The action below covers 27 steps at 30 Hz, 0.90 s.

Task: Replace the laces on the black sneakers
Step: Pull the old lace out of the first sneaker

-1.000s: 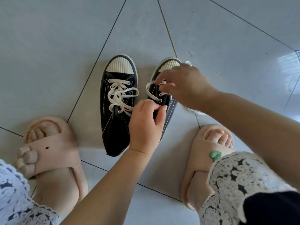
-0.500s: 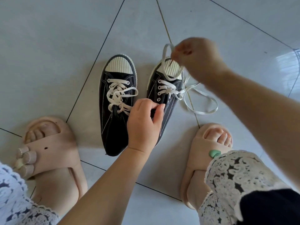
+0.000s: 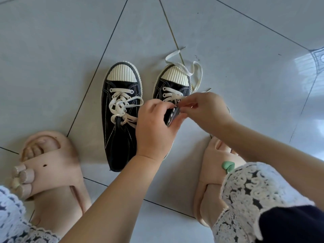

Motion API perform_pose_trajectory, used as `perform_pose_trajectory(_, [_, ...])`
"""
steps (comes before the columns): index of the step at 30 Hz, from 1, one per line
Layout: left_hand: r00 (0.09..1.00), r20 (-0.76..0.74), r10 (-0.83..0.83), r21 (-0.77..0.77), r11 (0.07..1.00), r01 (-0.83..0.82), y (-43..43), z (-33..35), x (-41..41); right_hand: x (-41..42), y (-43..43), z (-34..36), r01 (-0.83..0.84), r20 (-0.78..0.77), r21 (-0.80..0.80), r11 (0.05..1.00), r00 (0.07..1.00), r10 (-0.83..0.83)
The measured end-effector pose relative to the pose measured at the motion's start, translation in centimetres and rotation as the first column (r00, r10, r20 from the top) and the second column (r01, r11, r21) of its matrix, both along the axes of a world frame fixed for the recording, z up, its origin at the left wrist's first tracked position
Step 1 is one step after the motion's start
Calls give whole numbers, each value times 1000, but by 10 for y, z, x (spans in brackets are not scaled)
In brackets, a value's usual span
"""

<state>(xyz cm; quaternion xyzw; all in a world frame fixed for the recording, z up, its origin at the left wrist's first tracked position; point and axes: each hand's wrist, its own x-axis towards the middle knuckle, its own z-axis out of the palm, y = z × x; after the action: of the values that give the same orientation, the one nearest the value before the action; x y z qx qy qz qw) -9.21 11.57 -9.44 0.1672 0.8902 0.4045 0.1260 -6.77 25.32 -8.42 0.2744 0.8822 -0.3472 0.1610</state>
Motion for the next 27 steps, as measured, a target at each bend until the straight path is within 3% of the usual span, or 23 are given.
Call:
perform_pose_trajectory(5, [998,8,64,-28,998,-63,2,-5,-2,-11,-3,-3,159,-57,-135,978,984,-168])
perform_pose_trajectory(11, [997,-18,73,6,997,-73,-1,-9,-1,-14,-11,-6,152,-31,-76,985,987,-155])
perform_pose_trajectory(19, [996,-24,85,28,996,-84,-1,-10,0,-20,-8,-5,176,80,-137,975,983,-166])
perform_pose_trajectory(24, [998,-32,53,46,998,-51,-6,-10,10,-23,10,10,206,265,-354,912,958,-113])
perform_pose_trajectory(27, [999,-41,22,51,999,-20,-6,-10,12,-13,14,10,315,249,-438,842,942,-223])
